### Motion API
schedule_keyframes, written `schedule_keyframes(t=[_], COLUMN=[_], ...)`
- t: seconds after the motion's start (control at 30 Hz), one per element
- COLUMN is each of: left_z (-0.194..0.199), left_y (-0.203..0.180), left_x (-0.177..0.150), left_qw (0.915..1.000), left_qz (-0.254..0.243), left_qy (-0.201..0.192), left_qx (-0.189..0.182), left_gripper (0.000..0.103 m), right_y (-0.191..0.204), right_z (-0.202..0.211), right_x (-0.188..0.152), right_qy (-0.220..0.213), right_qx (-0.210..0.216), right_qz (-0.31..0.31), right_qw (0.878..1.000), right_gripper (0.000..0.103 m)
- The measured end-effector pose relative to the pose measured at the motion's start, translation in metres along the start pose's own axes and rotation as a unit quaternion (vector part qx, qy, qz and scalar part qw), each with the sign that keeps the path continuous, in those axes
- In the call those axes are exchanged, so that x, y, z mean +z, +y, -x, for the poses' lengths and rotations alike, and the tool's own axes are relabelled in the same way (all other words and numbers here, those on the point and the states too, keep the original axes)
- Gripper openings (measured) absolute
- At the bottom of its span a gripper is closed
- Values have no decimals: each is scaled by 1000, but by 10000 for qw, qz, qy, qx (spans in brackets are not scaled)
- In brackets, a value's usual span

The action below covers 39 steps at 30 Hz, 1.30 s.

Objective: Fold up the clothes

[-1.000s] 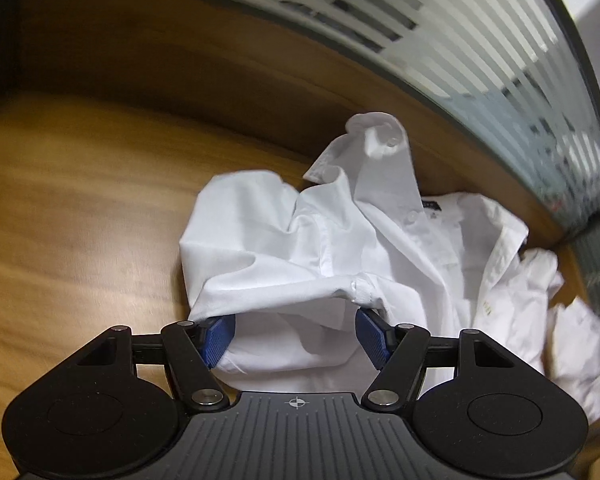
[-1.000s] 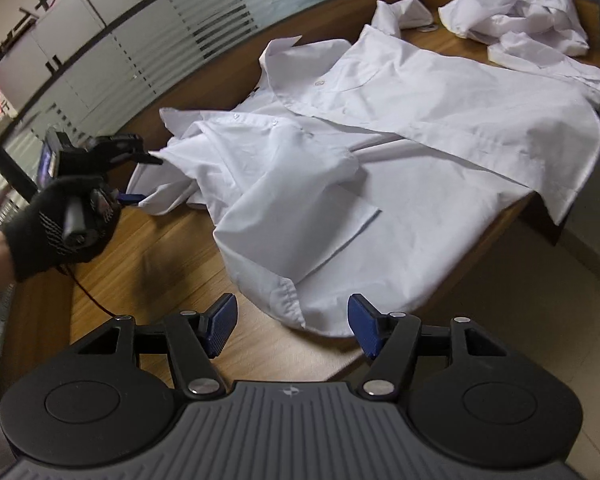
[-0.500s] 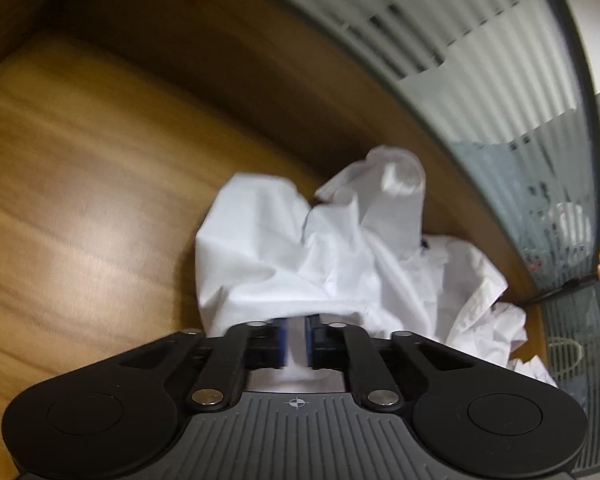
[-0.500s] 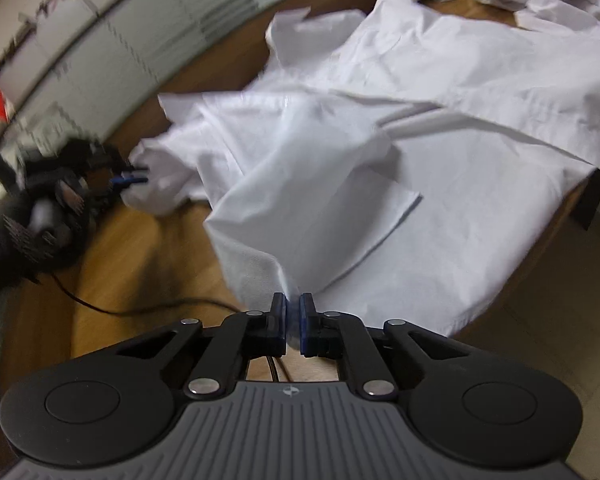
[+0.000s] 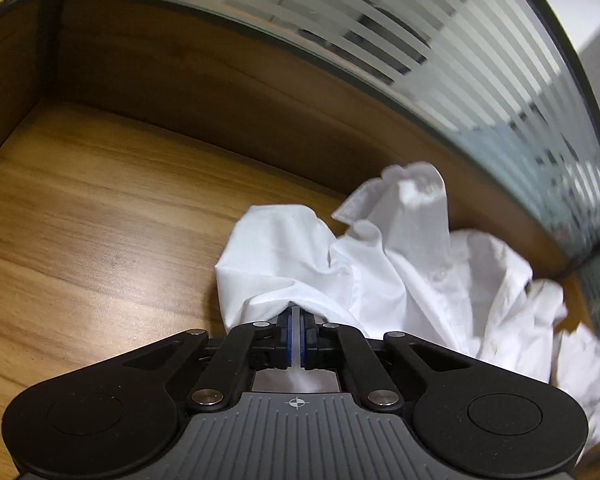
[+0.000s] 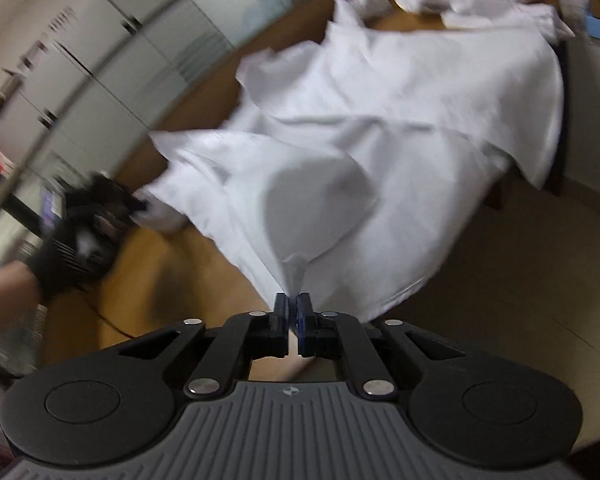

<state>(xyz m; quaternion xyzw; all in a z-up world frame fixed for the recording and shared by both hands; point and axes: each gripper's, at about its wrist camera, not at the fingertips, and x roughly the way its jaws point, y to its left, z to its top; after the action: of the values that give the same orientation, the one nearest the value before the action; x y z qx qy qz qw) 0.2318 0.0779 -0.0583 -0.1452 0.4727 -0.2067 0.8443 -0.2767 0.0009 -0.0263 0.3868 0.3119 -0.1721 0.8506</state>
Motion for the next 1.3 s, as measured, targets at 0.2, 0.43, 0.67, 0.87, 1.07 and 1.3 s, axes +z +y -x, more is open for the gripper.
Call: schedule_keyframes(t=[0.2, 0.43, 0.67, 0.87, 1.07, 1.3], left_z=[-2, -1, -1, 0, 4, 5], left_y=[-14, -17, -11, -4, 1, -4], left_x=[-16, -32, -26, -21, -16, -14], left_qw=[9977, 9982, 9983, 9966, 9951, 9932], left_qz=[-657, -561, -444, -494, -494, -567], left_qy=[53, 138, 7, -98, -148, -177], left_qx=[137, 161, 389, 649, 844, 997], left_gripper=[28, 44, 43, 17, 4, 2], right_y=[2, 35, 50, 9, -37, -38], right_z=[-4, 11, -21, -88, -149, -200], right_x=[19, 72, 139, 178, 177, 183], right_qy=[-262, -675, -479, 118, 940, 1246], right_qx=[-505, -623, -60, -196, 34, 696], right_qz=[45, 1246, 1895, 2172, 2101, 1920], right_qw=[9984, 9879, 9807, 9759, 9731, 9710], right_gripper=[15, 38, 43, 42, 42, 60])
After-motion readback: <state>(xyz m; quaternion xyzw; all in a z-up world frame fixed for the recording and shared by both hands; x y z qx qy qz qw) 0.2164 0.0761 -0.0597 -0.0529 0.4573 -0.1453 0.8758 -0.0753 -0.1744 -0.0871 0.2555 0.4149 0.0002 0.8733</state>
